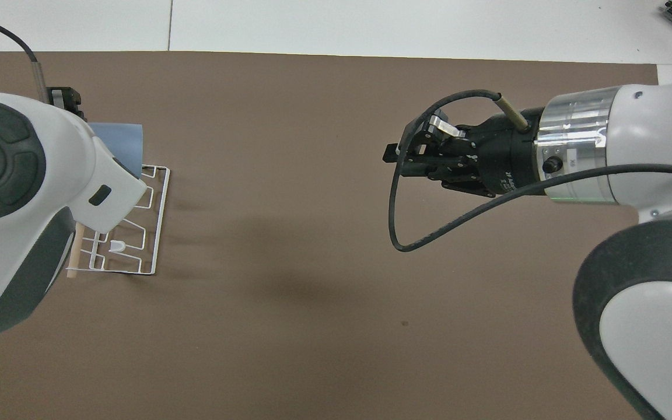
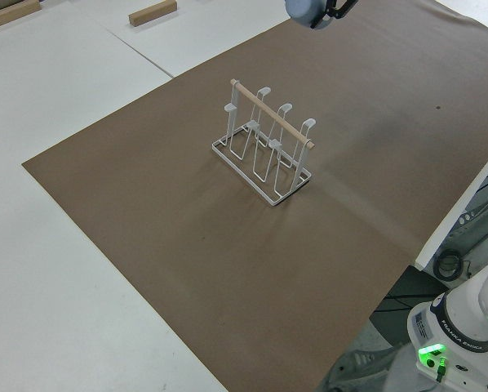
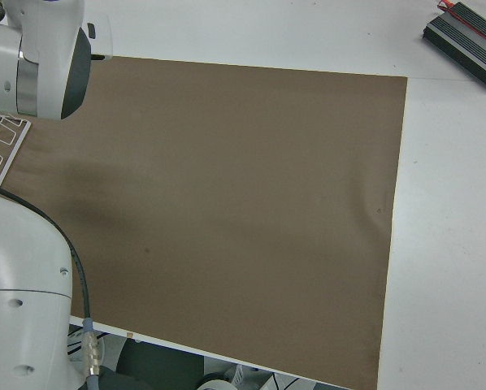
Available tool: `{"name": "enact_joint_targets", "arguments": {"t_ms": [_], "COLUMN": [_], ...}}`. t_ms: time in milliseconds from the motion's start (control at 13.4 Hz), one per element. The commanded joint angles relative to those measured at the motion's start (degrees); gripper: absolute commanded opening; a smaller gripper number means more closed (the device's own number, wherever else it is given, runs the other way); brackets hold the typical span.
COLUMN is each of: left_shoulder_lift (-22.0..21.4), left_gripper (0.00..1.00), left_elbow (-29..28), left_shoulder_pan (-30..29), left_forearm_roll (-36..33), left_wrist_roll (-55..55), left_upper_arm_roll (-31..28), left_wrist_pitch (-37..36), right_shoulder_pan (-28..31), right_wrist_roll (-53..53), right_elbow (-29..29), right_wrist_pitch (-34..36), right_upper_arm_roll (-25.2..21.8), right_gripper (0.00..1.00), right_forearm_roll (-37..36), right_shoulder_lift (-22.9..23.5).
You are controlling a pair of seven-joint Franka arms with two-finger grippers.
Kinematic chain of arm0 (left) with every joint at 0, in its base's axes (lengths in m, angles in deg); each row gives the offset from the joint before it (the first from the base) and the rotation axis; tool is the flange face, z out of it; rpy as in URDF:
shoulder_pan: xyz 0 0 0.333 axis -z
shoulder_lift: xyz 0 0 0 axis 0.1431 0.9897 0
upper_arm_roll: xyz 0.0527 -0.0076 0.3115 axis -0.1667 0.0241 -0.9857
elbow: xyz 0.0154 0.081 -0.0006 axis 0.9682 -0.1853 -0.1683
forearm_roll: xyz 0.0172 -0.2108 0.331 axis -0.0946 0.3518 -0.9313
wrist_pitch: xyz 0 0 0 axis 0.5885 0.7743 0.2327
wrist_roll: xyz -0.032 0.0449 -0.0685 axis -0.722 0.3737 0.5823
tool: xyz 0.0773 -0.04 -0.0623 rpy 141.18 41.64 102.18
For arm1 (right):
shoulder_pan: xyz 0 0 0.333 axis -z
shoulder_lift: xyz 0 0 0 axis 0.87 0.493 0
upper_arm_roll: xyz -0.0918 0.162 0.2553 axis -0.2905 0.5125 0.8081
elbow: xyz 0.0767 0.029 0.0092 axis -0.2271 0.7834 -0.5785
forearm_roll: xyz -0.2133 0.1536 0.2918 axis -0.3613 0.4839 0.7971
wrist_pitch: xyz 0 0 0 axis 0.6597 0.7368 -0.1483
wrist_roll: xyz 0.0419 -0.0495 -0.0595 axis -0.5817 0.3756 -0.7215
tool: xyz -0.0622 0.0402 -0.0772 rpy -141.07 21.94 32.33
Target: Hang cup on cup holder
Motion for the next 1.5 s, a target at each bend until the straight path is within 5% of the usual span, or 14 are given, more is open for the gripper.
{"name": "enact_joint_targets", "arguments": {"t_ms": [0,374,822,1421], "left_shoulder_lift": [2.8,8.2,4.6,4.5], "left_gripper": [0.00,0.00,0.00,0.00], "left_elbow": [0.1,-0.2,-11.0,-15.5], "left_shoulder_pan": [-2.8,-2.4,-1.1,0.2], "left_forearm_roll": [-5.7,-16.9,-28.2,-34.0], "left_wrist_roll": [0.8,8.0,11.6,12.6], "left_upper_arm_roll": [0.5,0.5,0.6,0.6], "left_wrist_pitch": [2.0,2.8,6.9,6.3], "right_shoulder_pan": [0.1,0.5,1.9,3.0], "right_wrist_roll": [-4.3,-13.0,-20.3,-23.3], "right_elbow": [-0.2,-0.2,-0.6,-3.1], "right_wrist_pitch": [0.7,8.1,16.1,23.3], "right_upper_arm_roll": [0.6,0.5,0.4,0.2], "right_gripper": [0.33,0.33,0.32,0.32], "right_forearm_roll": [-10.4,-22.5,-30.4,-33.1], "right_shoulder_lift": [0.1,-0.5,-0.9,-0.6]}}
